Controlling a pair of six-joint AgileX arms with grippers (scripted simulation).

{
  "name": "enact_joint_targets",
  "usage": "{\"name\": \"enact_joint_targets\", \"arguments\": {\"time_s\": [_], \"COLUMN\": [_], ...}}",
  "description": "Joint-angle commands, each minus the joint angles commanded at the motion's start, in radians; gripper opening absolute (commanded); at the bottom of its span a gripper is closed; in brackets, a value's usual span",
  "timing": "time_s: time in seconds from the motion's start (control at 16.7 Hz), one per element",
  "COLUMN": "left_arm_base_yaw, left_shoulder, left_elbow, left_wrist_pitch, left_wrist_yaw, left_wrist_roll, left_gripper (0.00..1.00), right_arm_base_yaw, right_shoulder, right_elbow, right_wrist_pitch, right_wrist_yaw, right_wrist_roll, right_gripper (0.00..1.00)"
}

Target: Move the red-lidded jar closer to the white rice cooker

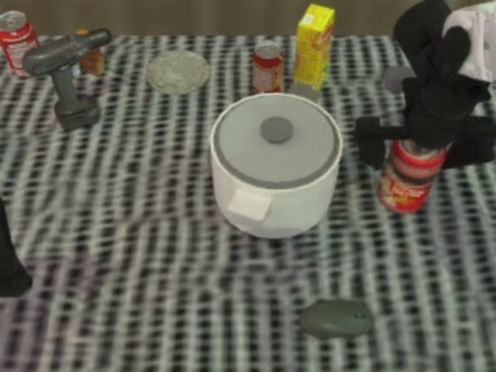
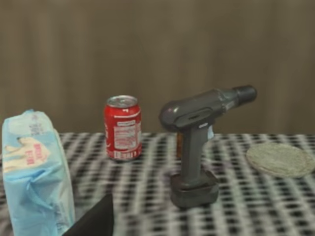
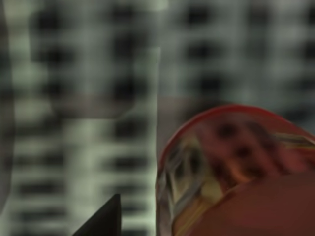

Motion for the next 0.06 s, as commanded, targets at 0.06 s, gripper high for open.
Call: {"name": "enact_joint_targets", "arguments": {"time_s": [0.06], "left_arm_base_yaw": [0.0], "left_shoulder": [0.0], "left_elbow": [0.0], "left_wrist_pitch": [0.0], "left_wrist_yaw": [0.0], "left_wrist_roll": [0.0], "left_gripper": [1.0], "right_arm_base_yaw": [0.0], "right_shoulder": [0.0], "right_elbow": [0.0], "right_wrist_pitch": [0.0], "right_wrist_yaw": [0.0], "right_wrist_roll": [0.0], "right_gripper": [1.0]}}
